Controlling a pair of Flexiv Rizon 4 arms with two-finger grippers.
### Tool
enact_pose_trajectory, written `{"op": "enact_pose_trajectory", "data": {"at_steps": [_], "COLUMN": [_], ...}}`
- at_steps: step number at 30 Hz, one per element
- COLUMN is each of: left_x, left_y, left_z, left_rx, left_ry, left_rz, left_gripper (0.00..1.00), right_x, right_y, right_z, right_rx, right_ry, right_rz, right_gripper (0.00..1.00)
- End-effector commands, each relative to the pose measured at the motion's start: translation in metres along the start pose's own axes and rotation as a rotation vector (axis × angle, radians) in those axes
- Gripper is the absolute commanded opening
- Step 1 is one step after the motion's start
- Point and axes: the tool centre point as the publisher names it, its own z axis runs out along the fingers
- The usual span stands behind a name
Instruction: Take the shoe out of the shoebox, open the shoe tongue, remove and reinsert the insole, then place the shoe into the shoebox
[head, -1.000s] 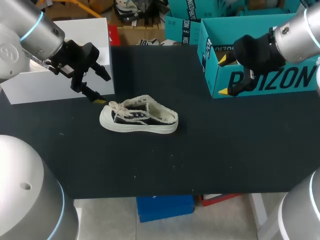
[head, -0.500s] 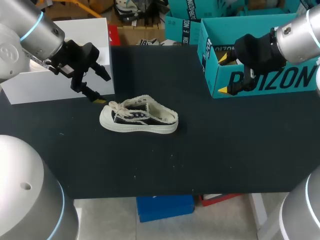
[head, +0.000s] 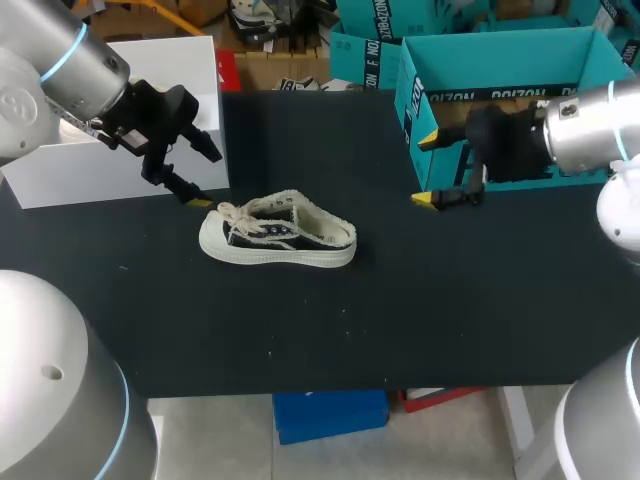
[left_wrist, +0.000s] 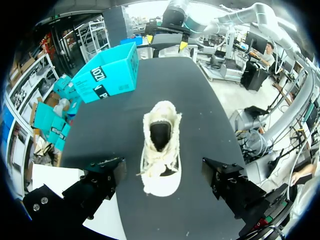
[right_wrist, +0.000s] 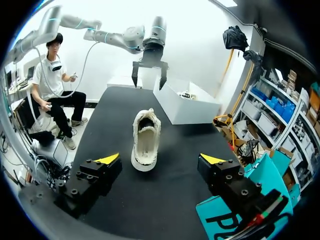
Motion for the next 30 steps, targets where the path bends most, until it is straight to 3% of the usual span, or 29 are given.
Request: {"op": "enact_pose_trajectory", "data": {"at_steps": [1,16,30], "left_x": [0.0,0.0,0.0], "left_y": [0.001,0.001,0.001], "left_z": [0.001,0.001,0.001], "left_rx": [0.002,0.002,0.002], "left_ry": [-0.004,-0.004,-0.004], "left_rz": [0.002,0.002,0.002], "left_gripper": [1.0,1.0,1.0], "right_x": [0.004,0.029,0.034], "right_y": [-0.004,-0.011,-0.034], "right_z": [0.028,0.08,0.126], "right_rx": [-0.071,-0.169,-0.212], "right_ry": [-0.011,-0.027,0.062], "right_rz": [0.016,0.102,0.086], "right_gripper": [1.0,1.0,1.0]}}
